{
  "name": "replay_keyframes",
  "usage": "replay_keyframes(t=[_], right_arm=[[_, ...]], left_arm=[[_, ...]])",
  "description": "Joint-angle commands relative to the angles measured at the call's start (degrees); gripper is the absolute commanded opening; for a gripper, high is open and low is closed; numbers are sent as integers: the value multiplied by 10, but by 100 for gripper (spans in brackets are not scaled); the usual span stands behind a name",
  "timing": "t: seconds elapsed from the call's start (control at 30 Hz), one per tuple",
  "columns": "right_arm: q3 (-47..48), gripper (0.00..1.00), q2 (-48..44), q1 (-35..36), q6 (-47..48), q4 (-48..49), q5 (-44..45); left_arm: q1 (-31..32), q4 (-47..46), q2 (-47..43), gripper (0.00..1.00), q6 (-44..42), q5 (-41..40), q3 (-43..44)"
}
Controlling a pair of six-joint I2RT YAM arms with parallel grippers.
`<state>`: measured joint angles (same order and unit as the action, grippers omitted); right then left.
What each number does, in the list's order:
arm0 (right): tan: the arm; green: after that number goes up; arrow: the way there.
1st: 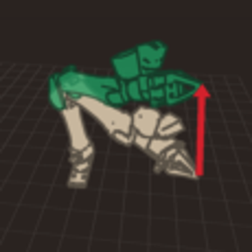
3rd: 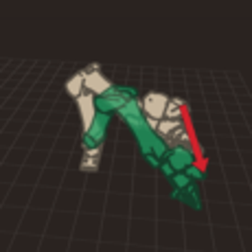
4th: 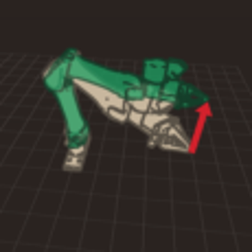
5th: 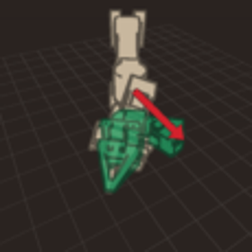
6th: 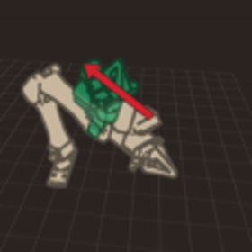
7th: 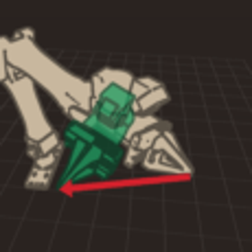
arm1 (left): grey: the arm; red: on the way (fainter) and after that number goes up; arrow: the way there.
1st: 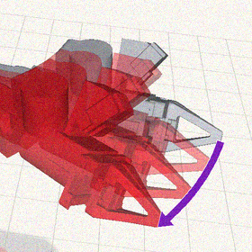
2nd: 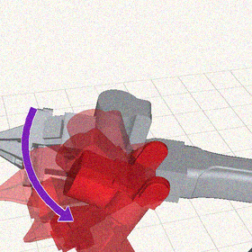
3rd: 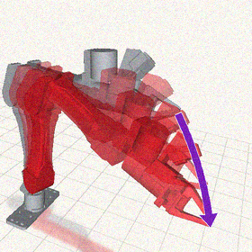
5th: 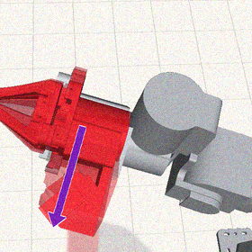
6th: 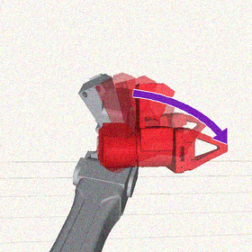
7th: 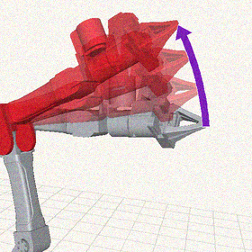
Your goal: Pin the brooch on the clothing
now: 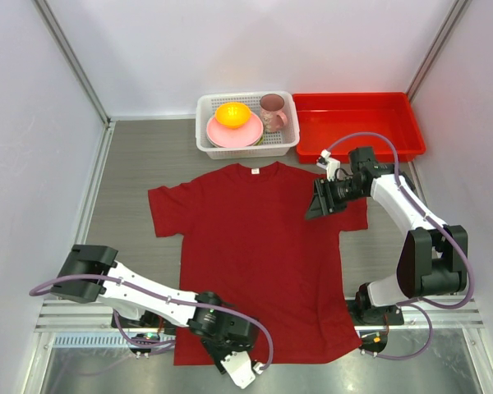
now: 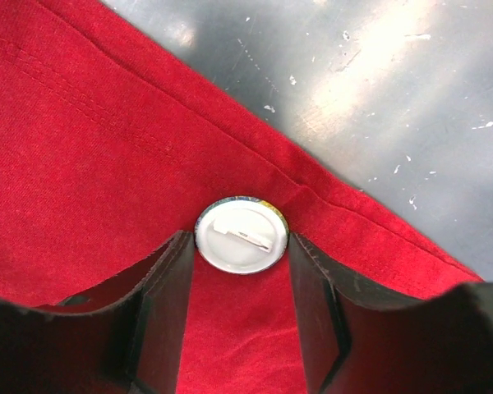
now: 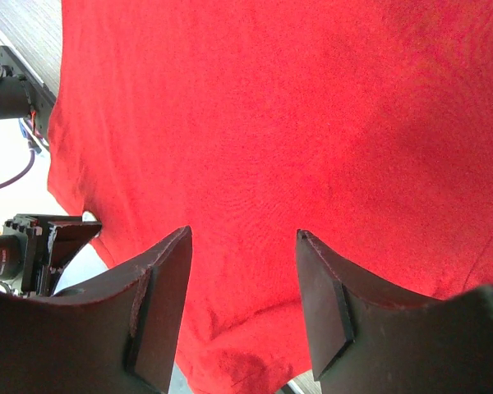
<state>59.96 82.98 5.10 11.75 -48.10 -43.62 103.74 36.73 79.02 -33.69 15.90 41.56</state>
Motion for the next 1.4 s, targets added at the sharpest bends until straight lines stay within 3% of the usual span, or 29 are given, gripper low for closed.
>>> replay_keyframes(t=[0.0, 0.23, 0.7, 0.87, 1.0, 1.07, 1.13, 1.23, 1.27, 1.3, 1.37], right_arm=[[3, 59, -18, -4, -5, 2, -9], [2, 59, -16, -5, -2, 1, -15], [16, 59, -19, -4, 2, 1, -16], [22, 62, -15, -5, -25, 43, -17], [18, 67, -5, -5, -74, 101, -55], [-2, 73, -4, -4, -116, 181, -103], [-51, 79, -8, 4, -242, 314, -138], [-101, 81, -7, 37, -320, 398, -126], [-102, 81, 3, 37, -312, 391, -124], [-98, 81, 5, 36, -272, 377, -115], [-77, 81, 3, 22, -242, 331, -52]], left_arm=[[-1, -22, 9, 52, -6, -6, -6], [0, -9, -16, 40, -1, -12, -6], [-7, 54, -106, 34, -19, -58, 56], [-135, 93, -124, 32, -30, -57, 123], [-265, 54, -130, 32, -57, -72, 146], [-296, 39, -121, 32, -63, -81, 160], [-339, 21, -100, 32, -60, -84, 180], [-396, 9, -78, 32, -61, -66, 193], [-404, 9, -74, 35, -66, -56, 193], [-424, 6, -68, 46, -77, -49, 191], [-452, -9, -45, 53, -70, -26, 192]])
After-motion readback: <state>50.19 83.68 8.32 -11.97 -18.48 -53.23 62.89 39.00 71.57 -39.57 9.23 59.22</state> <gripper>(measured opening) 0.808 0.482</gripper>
